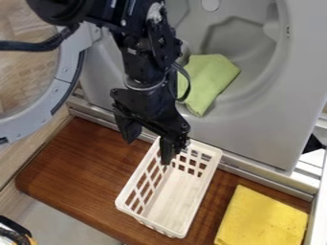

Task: Move the white basket to the left side of the washing machine

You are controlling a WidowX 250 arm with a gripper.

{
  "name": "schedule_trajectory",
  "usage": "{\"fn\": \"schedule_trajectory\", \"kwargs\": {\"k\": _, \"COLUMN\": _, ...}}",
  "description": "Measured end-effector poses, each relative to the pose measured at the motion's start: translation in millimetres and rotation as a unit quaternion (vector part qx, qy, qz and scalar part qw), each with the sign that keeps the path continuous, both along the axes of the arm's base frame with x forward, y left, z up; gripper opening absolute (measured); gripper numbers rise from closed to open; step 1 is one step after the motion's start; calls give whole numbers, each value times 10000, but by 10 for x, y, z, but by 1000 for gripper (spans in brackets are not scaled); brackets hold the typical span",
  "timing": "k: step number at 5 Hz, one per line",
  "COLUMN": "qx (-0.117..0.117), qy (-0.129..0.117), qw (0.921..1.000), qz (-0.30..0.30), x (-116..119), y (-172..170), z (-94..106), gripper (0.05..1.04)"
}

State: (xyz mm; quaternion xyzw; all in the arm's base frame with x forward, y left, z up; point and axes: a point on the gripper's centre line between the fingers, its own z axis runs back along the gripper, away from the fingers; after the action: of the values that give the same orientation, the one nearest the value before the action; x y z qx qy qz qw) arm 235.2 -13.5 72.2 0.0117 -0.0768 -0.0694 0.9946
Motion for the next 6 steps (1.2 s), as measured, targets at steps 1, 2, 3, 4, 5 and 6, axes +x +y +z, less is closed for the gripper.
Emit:
{"fn": "schedule_trajectory", "kwargs": {"k": 1, "qx": -2, "qy": 99, "qw": 9999, "qz": 52, "x": -15, "y": -3, "z": -63, "gripper": 999}}
{"fn": "schedule_trajectory", "kwargs": {"k": 2, "qx": 88, "qy": 208, "qw": 9996, "qz": 153, "x": 51, "y": -165, "z": -411, "gripper": 1000}}
{"fn": "schedule_trajectory", "kwargs": {"k": 3, "qx": 52, "qy": 280, "qw": 9992, "qz": 265, "x": 143, "y": -265, "z": -708, "gripper": 1000}}
{"fn": "schedule_trajectory", "kwargs": {"k": 4, "qx": 97, "qy": 362, "qw": 9991, "qz": 172, "x": 253, "y": -452, "z": -956, "gripper": 999}}
{"fn": "schedule_trajectory", "kwargs": {"k": 5, "qx": 172, "qy": 462, "qw": 9988, "qz": 72, "x": 305, "y": -586, "z": -1114, "gripper": 999}}
{"fn": "schedule_trajectory", "kwargs": {"k": 6, "qx": 337, "qy": 414, "qw": 9985, "qz": 118, "x": 359, "y": -646, "z": -1056, "gripper": 999}}
